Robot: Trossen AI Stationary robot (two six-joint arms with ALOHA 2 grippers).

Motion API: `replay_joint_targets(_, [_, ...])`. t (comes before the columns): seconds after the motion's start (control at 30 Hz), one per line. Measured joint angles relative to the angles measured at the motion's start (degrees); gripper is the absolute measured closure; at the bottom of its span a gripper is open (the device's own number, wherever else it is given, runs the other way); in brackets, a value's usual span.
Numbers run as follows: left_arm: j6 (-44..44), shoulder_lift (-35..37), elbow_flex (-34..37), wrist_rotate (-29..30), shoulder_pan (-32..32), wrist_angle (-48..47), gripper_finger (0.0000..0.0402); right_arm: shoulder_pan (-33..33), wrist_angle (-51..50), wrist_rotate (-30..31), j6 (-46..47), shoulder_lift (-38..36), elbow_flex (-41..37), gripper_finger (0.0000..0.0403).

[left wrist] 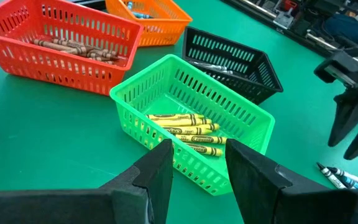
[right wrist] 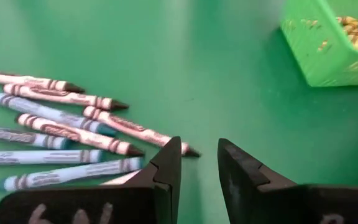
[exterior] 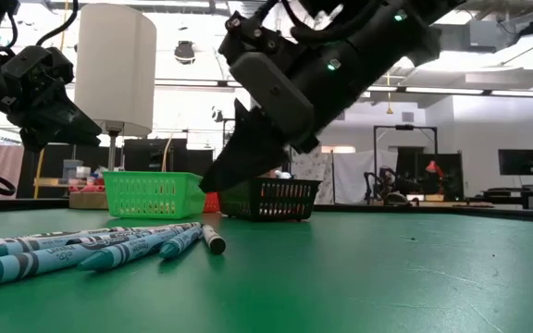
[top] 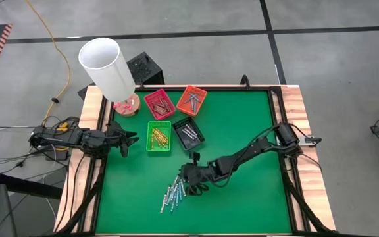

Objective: Sort crayons
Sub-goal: Put the black crayon into the black bin

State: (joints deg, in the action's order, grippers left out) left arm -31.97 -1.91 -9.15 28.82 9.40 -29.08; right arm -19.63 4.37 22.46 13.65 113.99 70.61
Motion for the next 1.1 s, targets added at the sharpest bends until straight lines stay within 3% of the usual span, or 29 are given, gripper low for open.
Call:
replay_joint_targets(0.17, [0.0, 0.0, 0.0, 0.0, 0.0, 0.0, 0.0265, -1.7, 1.4, 3.3, 2.1, 1.6, 0.0, 0.0300])
replay_joint_targets(0.87, [0.0, 0.0, 0.0, 0.0, 0.0, -0.1, 0.0265, -4.9, -0.8, 6.2, 17.4, 4.5, 0.0, 0.0300])
replay_joint_targets(1.1, [0.0, 0.0, 0.0, 0.0, 0.0, -0.1, 0.0265, -5.1, -2.7, 6.4, 17.8, 4.4, 0.0, 0.0300])
